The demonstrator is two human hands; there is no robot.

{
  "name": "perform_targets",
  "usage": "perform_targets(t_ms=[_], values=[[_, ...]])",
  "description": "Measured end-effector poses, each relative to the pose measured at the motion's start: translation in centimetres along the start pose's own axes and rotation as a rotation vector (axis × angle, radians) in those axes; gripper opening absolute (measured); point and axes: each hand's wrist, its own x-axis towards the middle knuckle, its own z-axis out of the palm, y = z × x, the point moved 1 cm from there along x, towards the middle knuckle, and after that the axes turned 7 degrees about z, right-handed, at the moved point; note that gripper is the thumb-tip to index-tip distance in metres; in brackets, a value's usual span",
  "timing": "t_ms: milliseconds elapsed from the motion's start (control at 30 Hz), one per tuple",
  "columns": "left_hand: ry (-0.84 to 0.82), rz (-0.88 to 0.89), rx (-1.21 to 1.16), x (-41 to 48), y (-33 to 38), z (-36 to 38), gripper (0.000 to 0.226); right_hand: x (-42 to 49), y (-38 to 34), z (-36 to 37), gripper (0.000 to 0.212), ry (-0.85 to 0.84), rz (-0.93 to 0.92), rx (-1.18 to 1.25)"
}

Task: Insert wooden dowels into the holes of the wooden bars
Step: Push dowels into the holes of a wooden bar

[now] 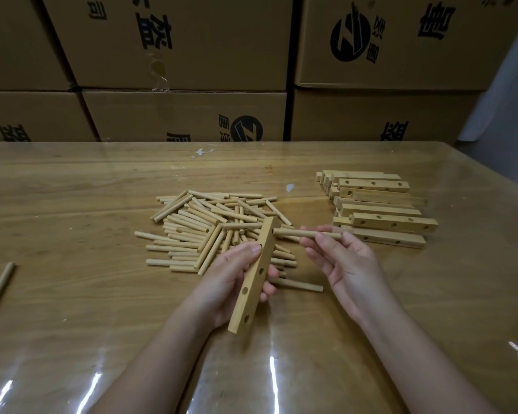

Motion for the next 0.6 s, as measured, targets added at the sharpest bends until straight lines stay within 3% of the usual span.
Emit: perform_targets(t_ms=[200,600], values=[[-0.011,0.018,0.017,0.5,0.02,-0.56,0.032,-0.09,0.05,-0.08,0.014,0.086,-0.111,-0.374],[0.058,0.094,0.167,0.47,0.0,-0.34,0.028,-0.47,0.1,-0.02,0.027,0.079,-0.447,-0.964]])
